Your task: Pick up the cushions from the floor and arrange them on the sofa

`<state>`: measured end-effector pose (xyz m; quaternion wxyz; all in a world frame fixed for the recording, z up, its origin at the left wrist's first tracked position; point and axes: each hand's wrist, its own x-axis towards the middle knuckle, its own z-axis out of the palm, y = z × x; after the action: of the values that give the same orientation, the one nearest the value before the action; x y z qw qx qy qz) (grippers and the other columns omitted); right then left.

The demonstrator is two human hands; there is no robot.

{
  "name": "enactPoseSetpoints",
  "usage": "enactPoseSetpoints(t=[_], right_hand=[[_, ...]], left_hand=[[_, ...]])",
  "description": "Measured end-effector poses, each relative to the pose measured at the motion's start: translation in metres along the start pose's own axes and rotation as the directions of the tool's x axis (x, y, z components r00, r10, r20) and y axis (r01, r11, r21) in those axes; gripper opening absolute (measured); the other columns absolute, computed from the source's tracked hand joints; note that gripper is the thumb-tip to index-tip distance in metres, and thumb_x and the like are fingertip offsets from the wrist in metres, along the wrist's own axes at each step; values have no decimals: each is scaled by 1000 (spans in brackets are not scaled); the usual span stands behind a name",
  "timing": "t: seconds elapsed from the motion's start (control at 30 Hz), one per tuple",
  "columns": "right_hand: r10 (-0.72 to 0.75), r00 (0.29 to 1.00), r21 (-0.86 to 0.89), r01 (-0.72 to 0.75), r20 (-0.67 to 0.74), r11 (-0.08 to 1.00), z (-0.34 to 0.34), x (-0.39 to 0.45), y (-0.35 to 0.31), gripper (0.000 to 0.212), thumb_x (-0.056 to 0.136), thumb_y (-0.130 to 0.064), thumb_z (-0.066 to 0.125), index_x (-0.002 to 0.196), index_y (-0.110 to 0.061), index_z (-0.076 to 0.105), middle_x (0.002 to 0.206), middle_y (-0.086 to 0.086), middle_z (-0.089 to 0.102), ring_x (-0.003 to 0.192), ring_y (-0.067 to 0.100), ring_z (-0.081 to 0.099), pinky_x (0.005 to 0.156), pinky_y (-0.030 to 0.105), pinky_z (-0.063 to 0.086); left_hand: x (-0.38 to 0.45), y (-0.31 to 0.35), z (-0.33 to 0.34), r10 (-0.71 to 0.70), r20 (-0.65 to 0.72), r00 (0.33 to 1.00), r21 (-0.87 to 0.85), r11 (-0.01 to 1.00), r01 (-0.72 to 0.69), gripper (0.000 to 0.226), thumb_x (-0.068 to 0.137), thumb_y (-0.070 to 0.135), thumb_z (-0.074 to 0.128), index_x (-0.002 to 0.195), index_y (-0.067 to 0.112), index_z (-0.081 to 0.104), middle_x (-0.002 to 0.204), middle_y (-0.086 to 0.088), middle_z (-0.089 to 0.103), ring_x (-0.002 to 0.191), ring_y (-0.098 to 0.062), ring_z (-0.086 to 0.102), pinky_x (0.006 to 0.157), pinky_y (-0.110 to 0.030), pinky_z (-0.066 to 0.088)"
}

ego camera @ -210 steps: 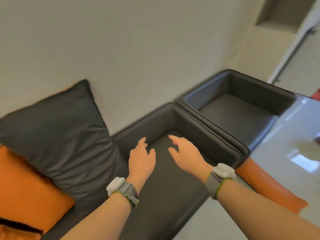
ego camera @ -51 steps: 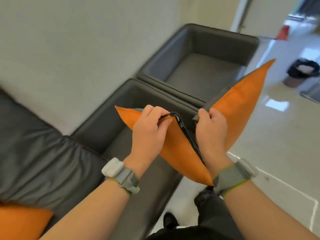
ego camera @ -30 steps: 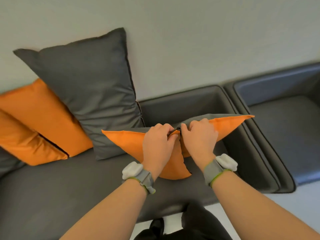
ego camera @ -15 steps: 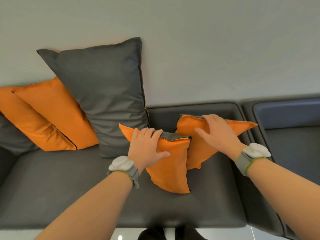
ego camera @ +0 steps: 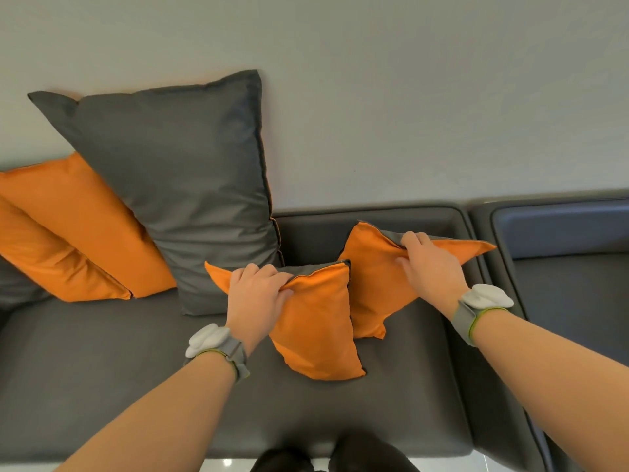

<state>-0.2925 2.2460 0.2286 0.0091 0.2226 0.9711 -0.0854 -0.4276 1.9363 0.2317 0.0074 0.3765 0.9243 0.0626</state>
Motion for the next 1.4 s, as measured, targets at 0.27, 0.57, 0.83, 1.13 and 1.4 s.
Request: enactPoseSetpoints(t=[0.27,0.57,0.83,1.13,1.4], right_hand=[[-64,966,45,78,-252,996,-59,35,36,13,98,-23,59,100,-12,53,92,12,54,71,40,57,54,44,47],[-97,950,-41,89,-297,995,-103,62,73,19,100,-16,57,117,-9,64,90,10,51,68,33,51,53,43,49],[-96,943,-81,74,-318,994,-106,145,89,21,101,-19,55,115,-8,65,96,16,55,82,40,55,63,44,46],[118,963,130,-153,244,980,-20,193,84,90,101,-33,59,164,-15,-2,172,10,-8,153,39,20,119,47,32],[-26,992,62,19,121,998,-27,164,47,78,100,-34,55,164,-23,11,172,14,2,140,43,42,110,51,42]], left_hand=[[94,2,-27,80,-117,990,-172,980,-100,20,99,36,61,100,20,72,86,-2,59,84,-30,53,80,-45,44],[215,17,-26,98,-17,995,-130,986,-99,28,101,32,58,81,13,62,82,-2,47,84,-33,49,74,-47,43],[298,34,-11,288,9,958,20,957,-288,26,103,33,57,109,13,73,105,-13,62,98,-39,54,76,-47,42],[307,43,28,-28,-23,999,54,998,30,26,104,29,56,119,7,54,114,-17,67,105,-39,58,80,-46,45],[265,36,25,-55,-66,996,13,998,56,68,98,29,62,158,15,34,158,-25,41,139,-45,44,113,-56,42]])
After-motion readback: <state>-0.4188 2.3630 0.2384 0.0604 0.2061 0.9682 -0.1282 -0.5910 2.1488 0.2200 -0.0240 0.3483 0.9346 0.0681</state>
